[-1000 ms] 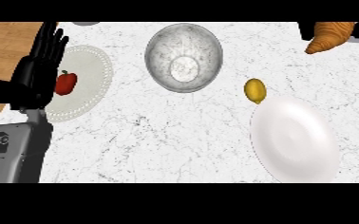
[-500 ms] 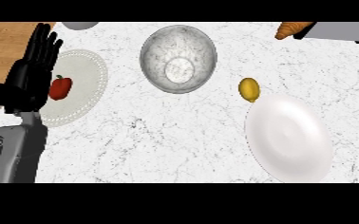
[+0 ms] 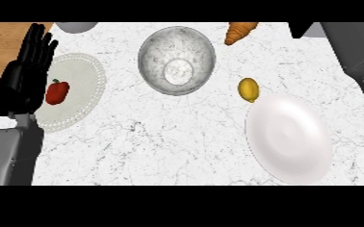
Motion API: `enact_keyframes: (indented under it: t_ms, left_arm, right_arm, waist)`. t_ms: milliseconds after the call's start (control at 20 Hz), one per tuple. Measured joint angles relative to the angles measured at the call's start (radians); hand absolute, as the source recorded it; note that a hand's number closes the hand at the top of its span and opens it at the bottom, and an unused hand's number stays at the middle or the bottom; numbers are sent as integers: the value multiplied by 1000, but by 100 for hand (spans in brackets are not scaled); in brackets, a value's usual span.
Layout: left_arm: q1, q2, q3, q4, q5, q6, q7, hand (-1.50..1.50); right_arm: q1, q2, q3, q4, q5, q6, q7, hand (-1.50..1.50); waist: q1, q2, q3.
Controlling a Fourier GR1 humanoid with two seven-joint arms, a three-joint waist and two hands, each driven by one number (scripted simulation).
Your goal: Pick the croissant from the plate and place it in the bowl
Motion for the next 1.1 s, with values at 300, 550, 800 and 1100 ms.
enact_keyframes:
  t_ms: [300,550,800,1100]
  left_arm:
    - [16,2,10,2,-2,2,-6,0]
    - [24,20,30,-5,14,-15,-1,0]
    - [33,13,24,-21,6,-9,2,0]
    - [14,-5,8,-15,-4,0,-2,0]
  right_arm:
    - [5,136,36,15,15,-13,39,150]
    - [46,222,68,24,46,-76,47,150]
    - [94,308,93,53,86,-199,123,150]
    - [131,367,49,120,53,-225,206,-150]
  waist:
    - [-19,-5,0]
    - [-24,-5,0]
    - [-22,-4,0]
    - [-9,3,0]
